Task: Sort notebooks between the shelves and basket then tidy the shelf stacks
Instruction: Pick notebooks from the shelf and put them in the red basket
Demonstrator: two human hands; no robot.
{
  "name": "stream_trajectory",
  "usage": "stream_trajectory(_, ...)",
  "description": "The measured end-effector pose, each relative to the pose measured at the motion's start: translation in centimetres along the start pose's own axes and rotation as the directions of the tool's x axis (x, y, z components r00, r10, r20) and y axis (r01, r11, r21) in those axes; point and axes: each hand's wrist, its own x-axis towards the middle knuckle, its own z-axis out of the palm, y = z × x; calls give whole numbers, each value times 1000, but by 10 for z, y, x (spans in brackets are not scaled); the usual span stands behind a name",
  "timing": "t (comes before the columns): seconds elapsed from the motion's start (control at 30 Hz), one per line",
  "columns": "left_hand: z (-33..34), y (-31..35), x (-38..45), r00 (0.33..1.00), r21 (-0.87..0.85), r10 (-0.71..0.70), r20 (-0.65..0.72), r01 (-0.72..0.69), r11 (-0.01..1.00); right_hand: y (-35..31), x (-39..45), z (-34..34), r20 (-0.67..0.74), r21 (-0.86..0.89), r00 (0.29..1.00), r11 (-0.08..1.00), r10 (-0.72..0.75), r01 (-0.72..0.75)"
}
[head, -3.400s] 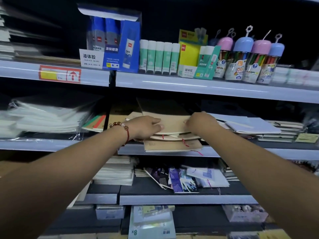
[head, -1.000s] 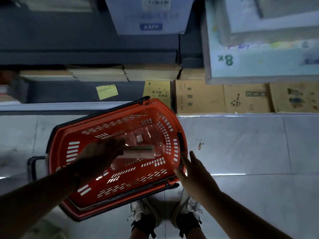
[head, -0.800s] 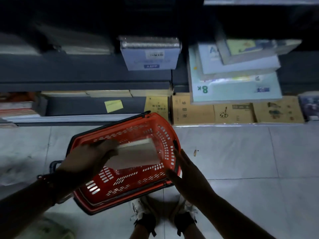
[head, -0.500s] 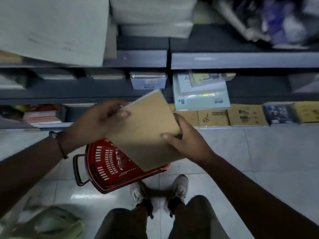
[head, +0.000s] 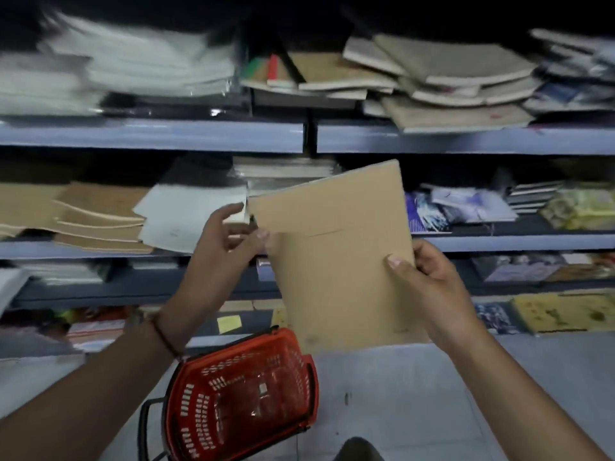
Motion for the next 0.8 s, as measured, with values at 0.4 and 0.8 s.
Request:
stream_trajectory(0.4,52,89,-25,974,-173,-59,218,98,980,-120,2,-36,-2,213,998,975,-65,64)
stream_trajectory(0.8,59,195,63,943,-325,-207,260,287,901,-178,47,-54,122,104,991,993,-61,48)
